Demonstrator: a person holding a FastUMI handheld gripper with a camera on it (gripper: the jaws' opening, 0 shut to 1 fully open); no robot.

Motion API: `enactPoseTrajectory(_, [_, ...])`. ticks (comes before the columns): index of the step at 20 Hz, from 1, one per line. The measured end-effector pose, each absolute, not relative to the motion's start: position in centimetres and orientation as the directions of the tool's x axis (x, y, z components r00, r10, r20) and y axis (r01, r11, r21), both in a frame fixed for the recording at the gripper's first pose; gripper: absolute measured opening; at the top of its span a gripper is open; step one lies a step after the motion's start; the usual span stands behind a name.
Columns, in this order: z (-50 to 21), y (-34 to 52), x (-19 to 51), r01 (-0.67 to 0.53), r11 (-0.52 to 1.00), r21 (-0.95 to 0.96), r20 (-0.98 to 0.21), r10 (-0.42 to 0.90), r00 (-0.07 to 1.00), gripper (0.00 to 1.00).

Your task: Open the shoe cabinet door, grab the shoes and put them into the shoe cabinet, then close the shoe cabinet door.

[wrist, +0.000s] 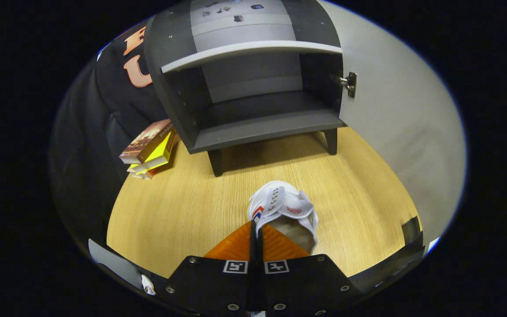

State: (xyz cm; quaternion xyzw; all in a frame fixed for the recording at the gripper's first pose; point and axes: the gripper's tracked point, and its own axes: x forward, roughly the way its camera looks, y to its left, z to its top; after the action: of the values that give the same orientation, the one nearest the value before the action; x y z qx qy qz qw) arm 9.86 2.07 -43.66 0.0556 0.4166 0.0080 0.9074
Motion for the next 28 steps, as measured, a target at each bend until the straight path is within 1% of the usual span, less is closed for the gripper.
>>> enactPoseTrajectory(9, [-29.5, 1.2, 14.1, 0.016, 0.997, 0.077, -0.579, 0.031, 0.815, 0.00])
enactPoseTrajectory(15, [-22.3, 0.9, 16.8, 0.008, 0.999, 0.052, -0.465, 0.017, 0.885, 0.00])
enactPoseTrajectory(19, [-19.0, 0.9, 20.1, 0.007, 0.998, 0.055, -0.397, 0.015, 0.918, 0.00])
enactPoseTrajectory(22, [-17.5, 1.2, 23.5, -0.018, 0.999, 0.047, -0.359, 0.034, 0.933, 0.00])
enactPoseTrajectory(28, [-16.4, 1.6, 32.1, -0.053, 0.998, 0.036, -0.326, 0.062, 0.943, 0.00])
